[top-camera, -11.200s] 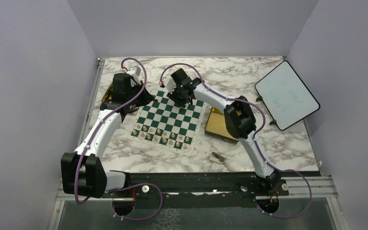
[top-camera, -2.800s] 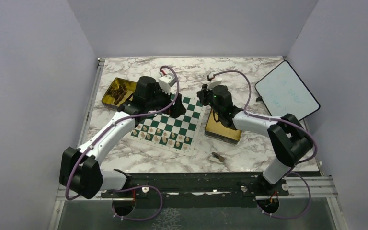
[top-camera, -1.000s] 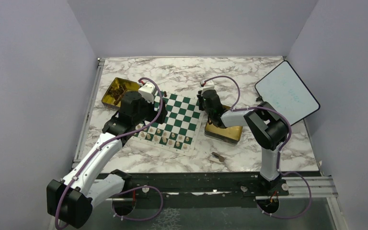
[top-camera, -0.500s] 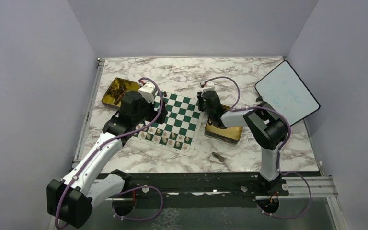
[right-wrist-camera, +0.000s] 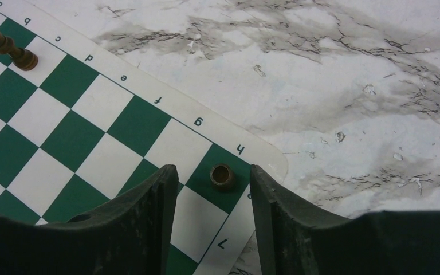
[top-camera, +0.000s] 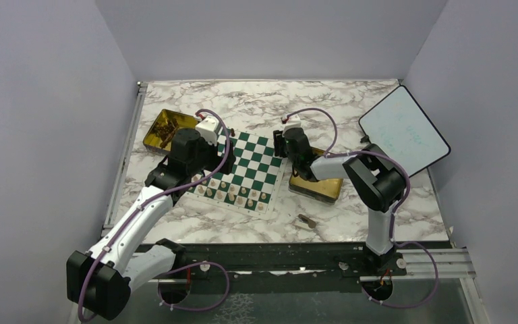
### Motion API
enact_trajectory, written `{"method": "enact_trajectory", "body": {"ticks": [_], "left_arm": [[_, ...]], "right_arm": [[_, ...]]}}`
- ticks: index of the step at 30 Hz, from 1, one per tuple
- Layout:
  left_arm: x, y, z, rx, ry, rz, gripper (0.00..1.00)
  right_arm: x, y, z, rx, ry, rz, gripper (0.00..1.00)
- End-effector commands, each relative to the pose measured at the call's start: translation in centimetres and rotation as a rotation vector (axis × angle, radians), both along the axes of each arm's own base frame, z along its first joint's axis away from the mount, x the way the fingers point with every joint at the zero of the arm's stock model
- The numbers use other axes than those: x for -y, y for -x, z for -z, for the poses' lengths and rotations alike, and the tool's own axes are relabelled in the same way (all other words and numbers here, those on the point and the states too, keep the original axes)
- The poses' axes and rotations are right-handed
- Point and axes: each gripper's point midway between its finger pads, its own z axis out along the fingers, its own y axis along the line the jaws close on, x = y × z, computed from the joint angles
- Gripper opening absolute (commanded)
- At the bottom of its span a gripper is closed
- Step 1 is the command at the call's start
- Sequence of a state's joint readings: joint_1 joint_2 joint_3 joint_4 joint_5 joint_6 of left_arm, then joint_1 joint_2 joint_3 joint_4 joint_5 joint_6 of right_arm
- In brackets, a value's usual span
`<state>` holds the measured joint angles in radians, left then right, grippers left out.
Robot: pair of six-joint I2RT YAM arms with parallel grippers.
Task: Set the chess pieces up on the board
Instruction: Place the chess piece on the chessboard.
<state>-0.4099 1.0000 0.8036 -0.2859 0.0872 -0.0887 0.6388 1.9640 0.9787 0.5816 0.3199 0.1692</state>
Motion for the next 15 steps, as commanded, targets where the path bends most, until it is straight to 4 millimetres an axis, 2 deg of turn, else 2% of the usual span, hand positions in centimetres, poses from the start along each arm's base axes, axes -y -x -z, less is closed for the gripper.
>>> {"method": "enact_trajectory", "body": {"ticks": [1, 4, 7, 11, 15], "left_arm": [[-1.0, -0.7, 0.9, -0.016, -0.031, -0.071, 0.99], [-0.9, -1.2, 1.2, -0.038, -0.028, -0.087, 0.99], [-1.1, -2.2, 0.8, -0.054, -0.026, -0.126, 0.99], [-0.7, -3.9, 0.4, -0.079, 0.005, -0.155, 0.96], [-0.5, -7.1, -0.2, -0.095, 0.027, -0.195, 0.85]], "right_arm": [[-0.2, -0.2, -2.7, 0.014, -0.025, 0.011, 0.58], [-0.4, -0.2, -4.1, 0.016, -0.033, 0.005, 0.64], [-0.7, -0.1, -5.8, 0.027, -0.051, -0.015, 0.64], [-0.6, 0.6, -8.1, 0.029, -0.073, -0.026, 0.61], [0.3, 2.3, -10.0, 0.001, -0.110, -0.015, 0.54]]}}
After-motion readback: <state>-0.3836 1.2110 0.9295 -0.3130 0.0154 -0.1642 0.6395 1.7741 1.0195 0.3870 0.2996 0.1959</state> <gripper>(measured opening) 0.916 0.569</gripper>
